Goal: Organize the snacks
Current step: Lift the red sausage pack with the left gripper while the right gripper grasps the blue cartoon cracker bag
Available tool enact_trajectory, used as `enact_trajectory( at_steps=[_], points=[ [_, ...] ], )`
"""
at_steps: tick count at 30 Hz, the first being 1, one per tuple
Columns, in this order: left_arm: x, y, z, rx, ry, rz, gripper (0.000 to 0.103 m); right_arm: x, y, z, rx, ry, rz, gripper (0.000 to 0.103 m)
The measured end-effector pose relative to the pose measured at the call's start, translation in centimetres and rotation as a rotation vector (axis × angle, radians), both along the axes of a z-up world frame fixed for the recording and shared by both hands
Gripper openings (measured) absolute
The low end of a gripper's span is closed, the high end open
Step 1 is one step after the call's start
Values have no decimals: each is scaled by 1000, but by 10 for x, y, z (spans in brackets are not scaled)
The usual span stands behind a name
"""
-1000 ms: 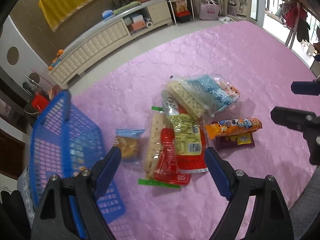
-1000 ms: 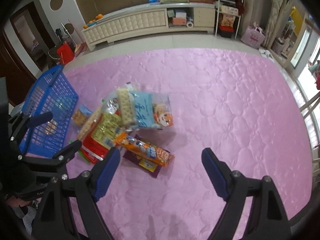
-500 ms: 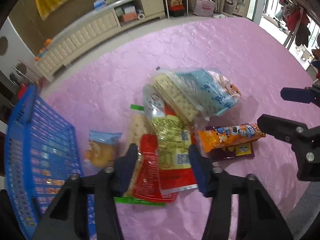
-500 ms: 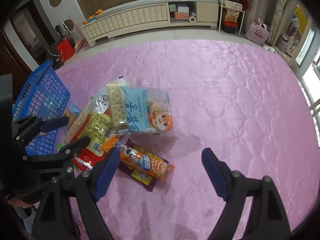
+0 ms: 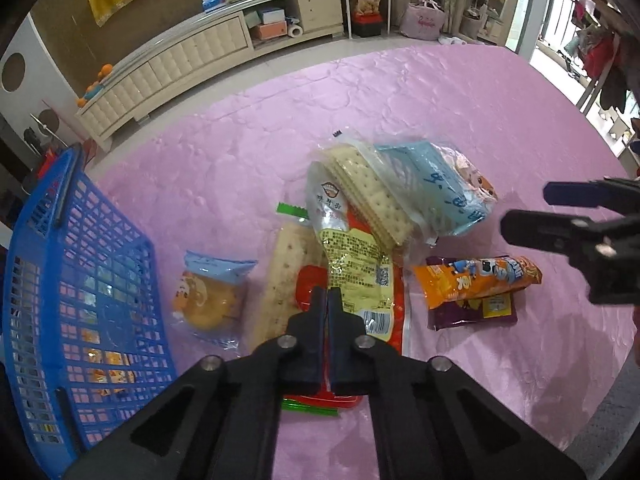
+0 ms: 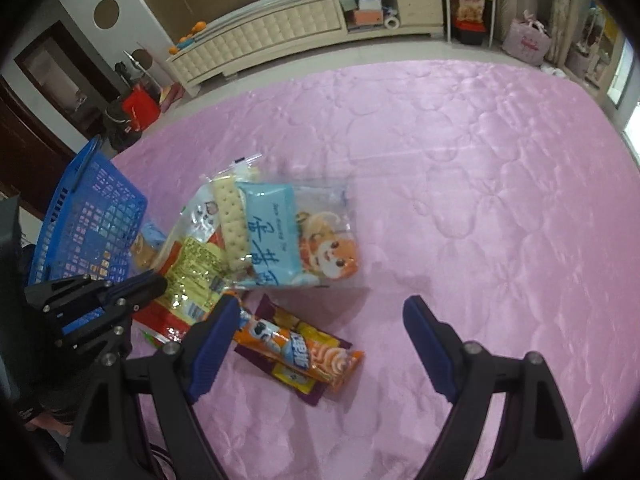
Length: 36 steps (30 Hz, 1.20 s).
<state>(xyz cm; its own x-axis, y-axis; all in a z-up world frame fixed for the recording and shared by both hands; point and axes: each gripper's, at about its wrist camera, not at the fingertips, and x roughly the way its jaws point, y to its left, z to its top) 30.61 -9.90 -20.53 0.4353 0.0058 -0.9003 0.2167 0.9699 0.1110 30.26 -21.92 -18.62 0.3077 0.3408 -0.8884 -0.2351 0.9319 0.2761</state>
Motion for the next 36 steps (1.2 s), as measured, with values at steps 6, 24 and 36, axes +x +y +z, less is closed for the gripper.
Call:
enact_trajectory(
  at_steps=[6, 24, 36],
  points=[
    [-4, 2, 2, 7, -9, -2, 0, 19, 6, -10, 2, 36, 1, 91],
    [-7, 6, 4, -8, -30, -21, 0, 51, 29, -41, 45, 104, 80, 75],
    [-42, 17, 62, -50, -137, 7, 0, 9, 28, 4, -25, 75, 74, 71]
  ],
)
